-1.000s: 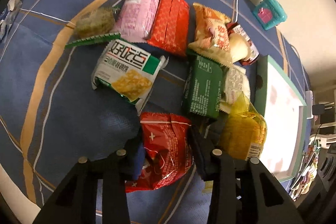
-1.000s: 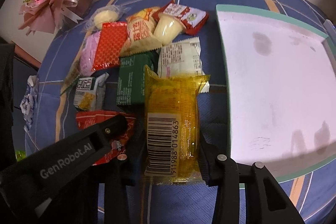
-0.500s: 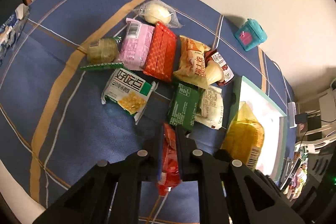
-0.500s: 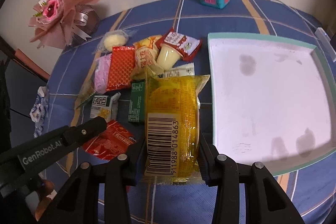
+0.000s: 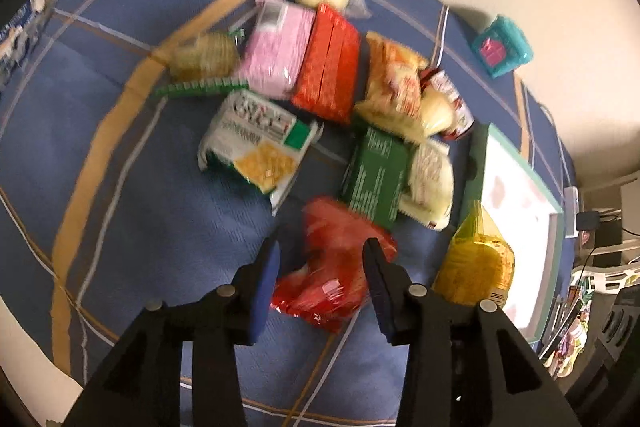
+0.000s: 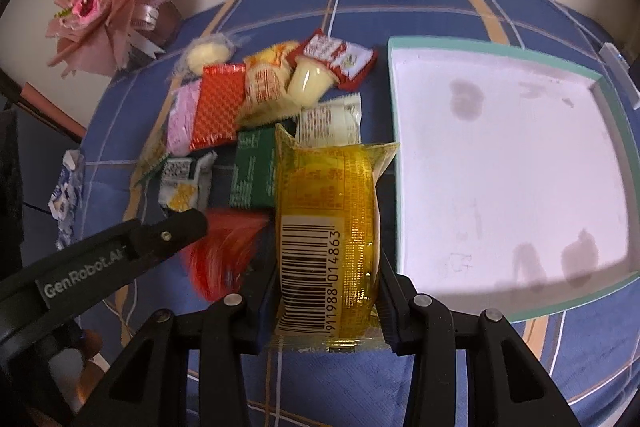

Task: Organize snacks
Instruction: 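Lift both held packs and carry them over the white tray, then lower both packs into the tray and open both tools, then withdraw both tools from the tray back toward the snack pile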

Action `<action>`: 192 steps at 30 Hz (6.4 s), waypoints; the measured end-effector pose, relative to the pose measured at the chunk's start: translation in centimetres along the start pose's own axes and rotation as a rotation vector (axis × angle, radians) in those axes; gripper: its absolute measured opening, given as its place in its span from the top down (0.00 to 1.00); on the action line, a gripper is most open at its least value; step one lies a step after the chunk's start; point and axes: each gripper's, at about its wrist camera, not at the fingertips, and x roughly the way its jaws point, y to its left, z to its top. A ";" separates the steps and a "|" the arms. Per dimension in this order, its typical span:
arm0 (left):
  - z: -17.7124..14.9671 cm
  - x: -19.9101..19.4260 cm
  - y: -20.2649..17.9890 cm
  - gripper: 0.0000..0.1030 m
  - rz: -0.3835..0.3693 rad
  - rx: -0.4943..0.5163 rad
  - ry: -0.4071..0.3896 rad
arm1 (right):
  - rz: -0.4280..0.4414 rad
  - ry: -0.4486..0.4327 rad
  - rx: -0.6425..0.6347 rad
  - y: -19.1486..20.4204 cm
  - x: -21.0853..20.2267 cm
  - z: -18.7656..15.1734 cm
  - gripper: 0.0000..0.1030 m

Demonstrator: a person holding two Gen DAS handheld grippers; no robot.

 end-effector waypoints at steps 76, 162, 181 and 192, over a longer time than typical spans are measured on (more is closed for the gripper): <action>0.8 1.0 -14.9 0.64 -0.162 0.351 -0.087 | -0.176 -0.088 0.326 -15.9 -1.8 4.2 0.57; 1.7 -2.2 -5.0 0.06 0.255 0.236 -0.233 | -0.161 -0.108 0.217 -11.2 -3.4 1.4 0.00; 4.4 -7.2 6.6 0.06 0.328 -0.021 -0.256 | 0.012 -0.092 0.123 -3.3 -1.6 1.5 0.00; 5.5 -5.8 8.4 0.06 0.313 -0.051 -0.210 | 0.039 -0.065 0.010 1.8 1.1 2.2 0.00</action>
